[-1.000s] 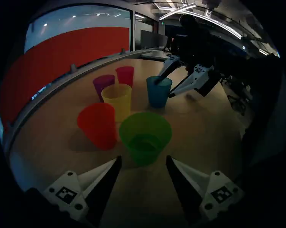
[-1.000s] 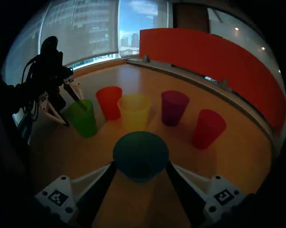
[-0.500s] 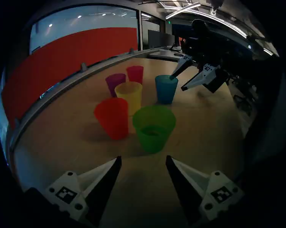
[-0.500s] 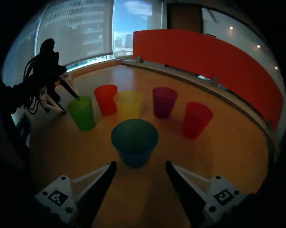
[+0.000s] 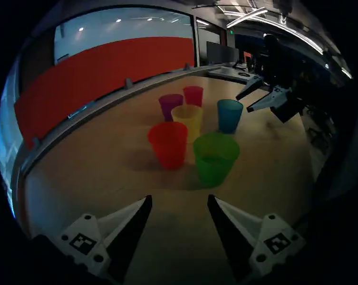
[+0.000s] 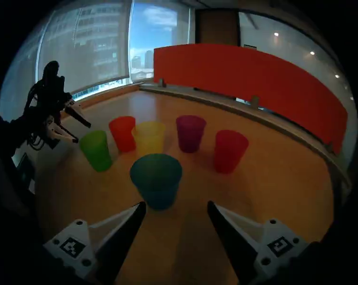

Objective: Pour water

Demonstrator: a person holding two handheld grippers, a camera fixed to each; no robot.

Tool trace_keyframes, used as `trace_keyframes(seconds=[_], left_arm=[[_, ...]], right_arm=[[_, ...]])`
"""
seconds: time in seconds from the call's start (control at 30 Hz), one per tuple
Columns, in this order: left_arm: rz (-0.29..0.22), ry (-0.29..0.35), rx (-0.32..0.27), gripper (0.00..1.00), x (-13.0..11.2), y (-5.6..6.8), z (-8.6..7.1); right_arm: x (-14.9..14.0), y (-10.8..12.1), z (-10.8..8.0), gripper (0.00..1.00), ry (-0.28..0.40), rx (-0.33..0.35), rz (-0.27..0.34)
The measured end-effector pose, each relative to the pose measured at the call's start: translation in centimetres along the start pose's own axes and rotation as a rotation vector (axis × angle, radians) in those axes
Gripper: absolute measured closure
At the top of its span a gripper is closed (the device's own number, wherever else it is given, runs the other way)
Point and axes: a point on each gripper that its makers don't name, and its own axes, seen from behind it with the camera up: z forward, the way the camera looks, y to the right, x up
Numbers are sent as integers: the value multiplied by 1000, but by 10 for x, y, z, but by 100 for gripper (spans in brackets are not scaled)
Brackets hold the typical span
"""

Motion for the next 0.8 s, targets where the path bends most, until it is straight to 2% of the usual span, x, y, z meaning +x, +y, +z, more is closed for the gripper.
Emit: trace_keyframes(seconds=[0.17,0.37,0.57,0.8], left_arm=[[-55,32,68,14,4,-15,-5],[-102,79,146,14,9,-29,-11],[-122,152,231,14,23,-41,-21],[-201,243,309,14,35,-55,-35]], right_arm=[[7,9,-7,0,36,-49,47],[17,26,-19,0,74,-146,61],[29,42,-31,0,120,-243,90],[46,56,-42,0,196,-352,113]])
